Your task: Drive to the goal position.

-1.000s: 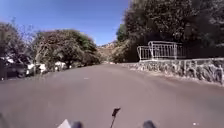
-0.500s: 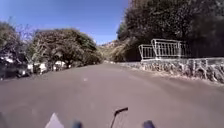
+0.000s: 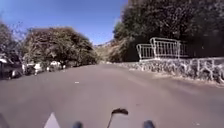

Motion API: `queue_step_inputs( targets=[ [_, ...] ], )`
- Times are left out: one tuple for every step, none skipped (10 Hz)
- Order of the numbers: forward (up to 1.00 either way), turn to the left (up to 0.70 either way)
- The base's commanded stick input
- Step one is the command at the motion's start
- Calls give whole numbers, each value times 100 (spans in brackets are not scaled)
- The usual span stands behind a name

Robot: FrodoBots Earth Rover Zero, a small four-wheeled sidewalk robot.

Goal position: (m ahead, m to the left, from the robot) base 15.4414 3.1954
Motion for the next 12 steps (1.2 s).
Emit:
queue_step_inputs(
  targets=[
    [85, 0],
    [85, 0],
    [85, 0],
    [85, 0],
    [85, 0],
    [85, 0],
    [85, 0],
    [85, 0],
    [85, 0],
    [85, 0],
    [85, 0],
    [85, 0]
  ],
)
